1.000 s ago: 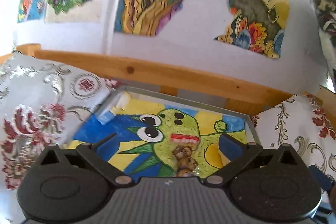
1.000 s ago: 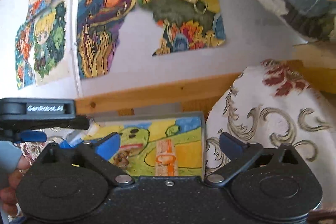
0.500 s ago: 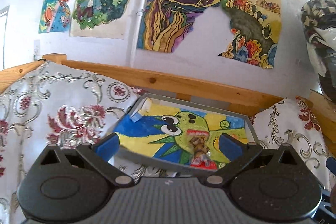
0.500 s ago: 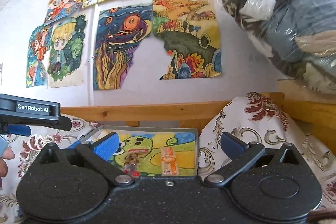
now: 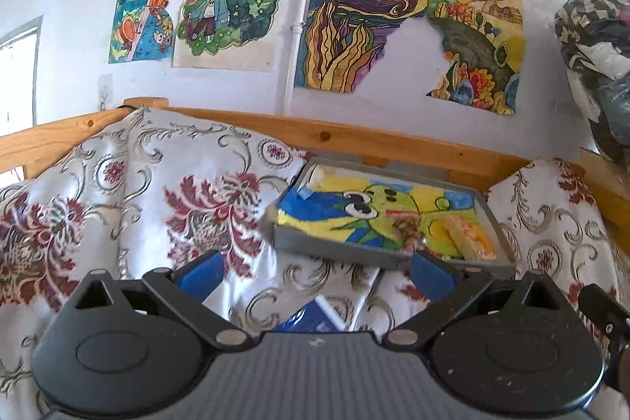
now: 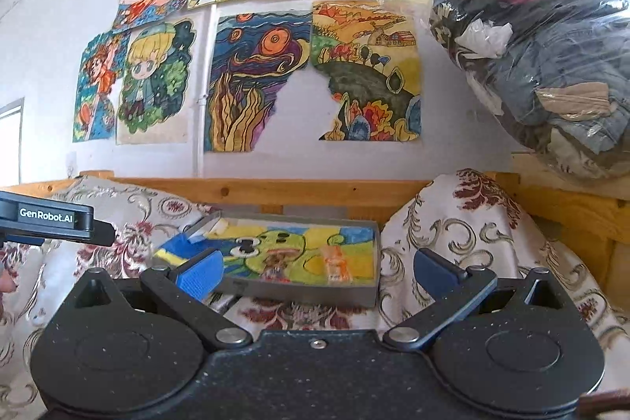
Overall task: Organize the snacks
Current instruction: 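Open both tools to release the snacks into the tray and lift away, then move both tools back toward the remaining snacks beside the tray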
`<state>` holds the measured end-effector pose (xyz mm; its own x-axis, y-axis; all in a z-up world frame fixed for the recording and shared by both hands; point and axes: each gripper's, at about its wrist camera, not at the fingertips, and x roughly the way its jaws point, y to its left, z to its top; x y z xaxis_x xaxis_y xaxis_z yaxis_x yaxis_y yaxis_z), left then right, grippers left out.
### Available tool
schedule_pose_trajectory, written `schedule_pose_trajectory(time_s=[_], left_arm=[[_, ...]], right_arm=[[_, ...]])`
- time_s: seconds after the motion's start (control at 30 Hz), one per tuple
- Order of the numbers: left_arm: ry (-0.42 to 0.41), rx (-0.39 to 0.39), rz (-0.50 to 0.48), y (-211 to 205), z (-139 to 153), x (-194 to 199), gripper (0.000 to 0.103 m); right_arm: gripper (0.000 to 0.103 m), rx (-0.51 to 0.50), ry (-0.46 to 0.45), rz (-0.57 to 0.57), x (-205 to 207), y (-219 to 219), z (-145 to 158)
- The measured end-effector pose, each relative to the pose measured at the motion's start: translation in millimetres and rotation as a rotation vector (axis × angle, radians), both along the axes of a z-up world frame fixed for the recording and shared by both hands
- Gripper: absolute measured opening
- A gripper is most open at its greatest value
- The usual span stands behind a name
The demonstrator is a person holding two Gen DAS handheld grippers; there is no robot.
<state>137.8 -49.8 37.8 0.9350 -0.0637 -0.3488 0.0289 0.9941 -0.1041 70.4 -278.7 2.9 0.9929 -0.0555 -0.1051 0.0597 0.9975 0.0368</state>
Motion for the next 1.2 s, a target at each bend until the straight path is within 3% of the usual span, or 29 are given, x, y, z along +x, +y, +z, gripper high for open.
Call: schedule_pose_trajectory(time_s=[0.4, 0.67, 1.0, 1.2], left_arm=[[0.063, 0.032, -0.05, 20.8, -31.4, -34.0, 0.102], [0.134, 0.038, -0.071, 32.0, -56.0, -37.1, 0.102], [0.178, 0.062, -0.085, 44.2, -78.7, -31.0, 0.102], [0.208, 0.073, -0.089, 47.2, -90.5, -22.0, 0.102]], right_arm=[[0.102, -0.089, 0.095, 0.043, -35.3, 36.4, -14.9], [0.102, -0.159, 0.199, 0.108, -29.0, 59.8, -28.0], [0.102, -0.113, 0.381, 0.155, -0.7, 65.3, -46.3], [0.102, -0.089, 0.444, 0.185, 10.5, 69.5, -55.5]])
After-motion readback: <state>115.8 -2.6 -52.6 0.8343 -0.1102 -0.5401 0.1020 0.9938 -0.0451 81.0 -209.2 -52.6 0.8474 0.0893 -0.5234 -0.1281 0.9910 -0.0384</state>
